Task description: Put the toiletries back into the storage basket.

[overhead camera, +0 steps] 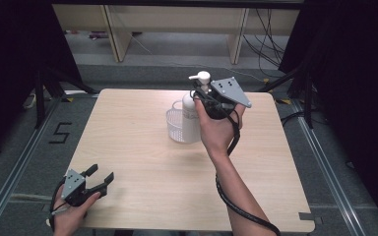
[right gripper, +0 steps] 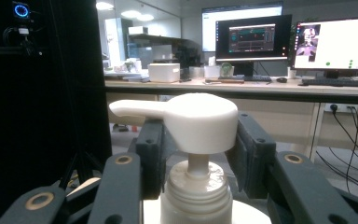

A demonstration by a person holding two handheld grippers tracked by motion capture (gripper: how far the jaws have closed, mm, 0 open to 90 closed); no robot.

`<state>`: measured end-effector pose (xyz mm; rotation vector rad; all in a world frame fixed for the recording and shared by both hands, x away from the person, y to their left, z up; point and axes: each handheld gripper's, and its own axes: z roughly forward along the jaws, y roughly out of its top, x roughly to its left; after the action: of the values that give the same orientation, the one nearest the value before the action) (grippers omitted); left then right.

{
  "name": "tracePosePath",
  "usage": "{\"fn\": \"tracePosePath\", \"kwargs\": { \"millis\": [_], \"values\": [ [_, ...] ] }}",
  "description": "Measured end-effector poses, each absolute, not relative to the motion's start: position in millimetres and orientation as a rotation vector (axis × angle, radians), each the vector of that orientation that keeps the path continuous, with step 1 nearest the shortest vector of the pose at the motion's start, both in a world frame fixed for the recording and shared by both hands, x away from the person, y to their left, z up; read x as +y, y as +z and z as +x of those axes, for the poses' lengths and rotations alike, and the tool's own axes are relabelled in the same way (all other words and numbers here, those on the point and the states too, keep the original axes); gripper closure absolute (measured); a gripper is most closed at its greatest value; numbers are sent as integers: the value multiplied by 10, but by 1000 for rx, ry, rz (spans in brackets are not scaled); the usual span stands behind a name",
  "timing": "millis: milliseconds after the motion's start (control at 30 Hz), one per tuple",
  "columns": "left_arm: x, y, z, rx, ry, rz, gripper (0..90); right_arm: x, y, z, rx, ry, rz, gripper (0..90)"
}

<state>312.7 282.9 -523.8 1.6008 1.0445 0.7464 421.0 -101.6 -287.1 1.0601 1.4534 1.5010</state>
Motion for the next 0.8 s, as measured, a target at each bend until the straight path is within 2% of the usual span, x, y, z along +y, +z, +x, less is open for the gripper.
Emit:
{"fn": "tracePosePath", "kwargs": {
  "millis": [800],
  "values": [
    [2826,-5239,3124,1032,746,1605,296,-978,-2845,4289,1448,1481,1060,601]
  ]
}}
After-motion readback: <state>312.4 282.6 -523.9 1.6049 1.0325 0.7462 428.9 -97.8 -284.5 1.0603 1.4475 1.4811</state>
